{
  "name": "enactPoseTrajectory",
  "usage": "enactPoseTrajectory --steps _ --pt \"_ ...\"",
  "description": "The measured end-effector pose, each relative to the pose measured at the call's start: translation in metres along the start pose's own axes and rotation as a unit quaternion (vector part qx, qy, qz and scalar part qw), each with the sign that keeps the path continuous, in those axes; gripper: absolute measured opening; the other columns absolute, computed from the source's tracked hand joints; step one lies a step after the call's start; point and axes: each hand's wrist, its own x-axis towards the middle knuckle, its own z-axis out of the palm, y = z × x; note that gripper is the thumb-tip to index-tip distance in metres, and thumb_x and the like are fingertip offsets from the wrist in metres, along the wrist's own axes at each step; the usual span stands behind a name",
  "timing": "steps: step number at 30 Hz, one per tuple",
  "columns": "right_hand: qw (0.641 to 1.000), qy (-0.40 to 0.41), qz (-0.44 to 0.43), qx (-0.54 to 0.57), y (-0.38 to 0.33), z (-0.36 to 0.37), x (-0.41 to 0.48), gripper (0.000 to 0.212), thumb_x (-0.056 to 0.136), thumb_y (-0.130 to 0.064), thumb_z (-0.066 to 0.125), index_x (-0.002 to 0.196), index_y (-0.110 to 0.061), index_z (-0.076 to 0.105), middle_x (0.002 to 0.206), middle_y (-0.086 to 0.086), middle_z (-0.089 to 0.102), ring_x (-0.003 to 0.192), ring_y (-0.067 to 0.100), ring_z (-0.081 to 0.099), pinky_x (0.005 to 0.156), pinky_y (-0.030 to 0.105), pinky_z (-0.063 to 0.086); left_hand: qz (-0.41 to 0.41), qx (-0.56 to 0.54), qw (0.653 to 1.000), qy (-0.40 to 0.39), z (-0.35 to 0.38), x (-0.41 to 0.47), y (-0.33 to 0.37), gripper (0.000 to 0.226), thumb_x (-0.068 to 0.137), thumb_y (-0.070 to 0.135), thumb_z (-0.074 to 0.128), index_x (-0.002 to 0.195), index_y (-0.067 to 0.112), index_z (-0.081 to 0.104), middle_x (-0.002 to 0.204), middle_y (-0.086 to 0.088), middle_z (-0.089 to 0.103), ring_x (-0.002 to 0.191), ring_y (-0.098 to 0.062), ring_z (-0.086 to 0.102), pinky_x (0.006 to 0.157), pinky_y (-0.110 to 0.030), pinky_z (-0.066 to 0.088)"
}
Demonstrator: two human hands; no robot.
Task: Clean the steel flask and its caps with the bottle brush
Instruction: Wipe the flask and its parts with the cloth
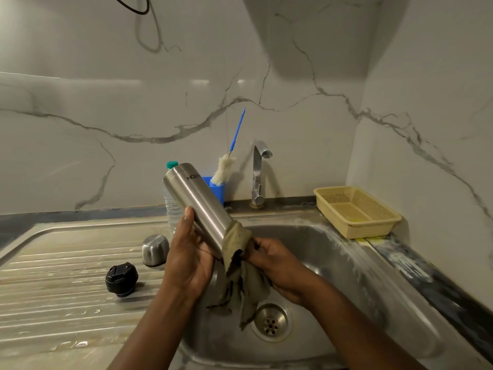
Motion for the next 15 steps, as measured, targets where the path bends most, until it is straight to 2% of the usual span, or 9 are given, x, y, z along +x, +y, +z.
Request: enactPoseTrajectory --steps 3,5,7,10,12,15 --pt "0.997 0.044 -0.037 -0.048 -0.001 -0.004 0.002 0.021 0.097 -0.024 0.070 0.114 -0.012 0.077 0.108 0.009 0.079 0.105 0.022 0.076 0.089 0.031 0.060 -0.008 0.056 0.998 0.026 0.005 0.000 0.003 0.070 0.093 0.044 0.070 0.149 0.007 0.050 0.144 -0.024 0.062 0.130 -0.035 0.065 0.095 -0.045 0.062" --pt "0.991 0.068 -0.061 -0.097 -0.004 -0.010 0.001 0.016 0.095 -0.026 0.073 0.108 -0.018 0.079 0.103 0.004 0.080 0.101 0.018 0.076 0.084 0.028 0.059 0.012 0.165 0.985 0.048 0.007 0.000 0.002 0.060 0.091 0.044 0.071 0.141 0.013 0.057 0.131 -0.020 0.071 0.117 -0.033 0.073 0.092 -0.046 0.062" --pt "0.983 0.096 -0.075 -0.141 -0.006 -0.017 0.001 0.013 0.094 -0.029 0.075 0.103 -0.022 0.079 0.098 -0.002 0.081 0.097 0.013 0.076 0.081 0.026 0.058 0.028 0.232 0.971 0.059 0.008 -0.002 -0.001 0.051 0.090 0.041 0.073 0.133 0.017 0.062 0.123 -0.016 0.075 0.110 -0.032 0.076 0.096 -0.049 0.060" --pt "0.960 0.158 -0.094 -0.210 -0.007 -0.027 0.005 0.014 0.093 -0.033 0.075 0.097 -0.021 0.081 0.091 -0.003 0.080 0.091 0.013 0.076 0.082 0.038 0.062 0.024 0.233 0.968 0.085 0.007 -0.004 -0.003 0.039 0.090 0.038 0.074 0.123 0.020 0.066 0.112 -0.012 0.080 0.108 -0.031 0.077 0.102 -0.052 0.057" --pt "0.946 0.179 -0.111 -0.248 -0.006 -0.029 0.007 0.010 0.094 -0.030 0.076 0.096 -0.022 0.081 0.088 -0.003 0.080 0.088 0.014 0.075 0.084 0.043 0.063 0.020 0.228 0.969 0.097 0.004 -0.002 -0.004 0.045 0.090 0.038 0.076 0.128 0.018 0.064 0.110 -0.012 0.080 0.104 -0.030 0.078 0.095 -0.050 0.060" --pt "0.946 0.149 -0.136 -0.255 -0.005 -0.021 0.006 0.010 0.097 -0.024 0.072 0.104 -0.027 0.079 0.095 -0.010 0.079 0.094 0.005 0.073 0.086 0.026 0.060 0.021 0.211 0.972 0.104 0.002 0.000 -0.006 0.049 0.090 0.038 0.077 0.133 0.020 0.060 0.113 -0.015 0.079 0.098 -0.029 0.080 0.083 -0.046 0.062"
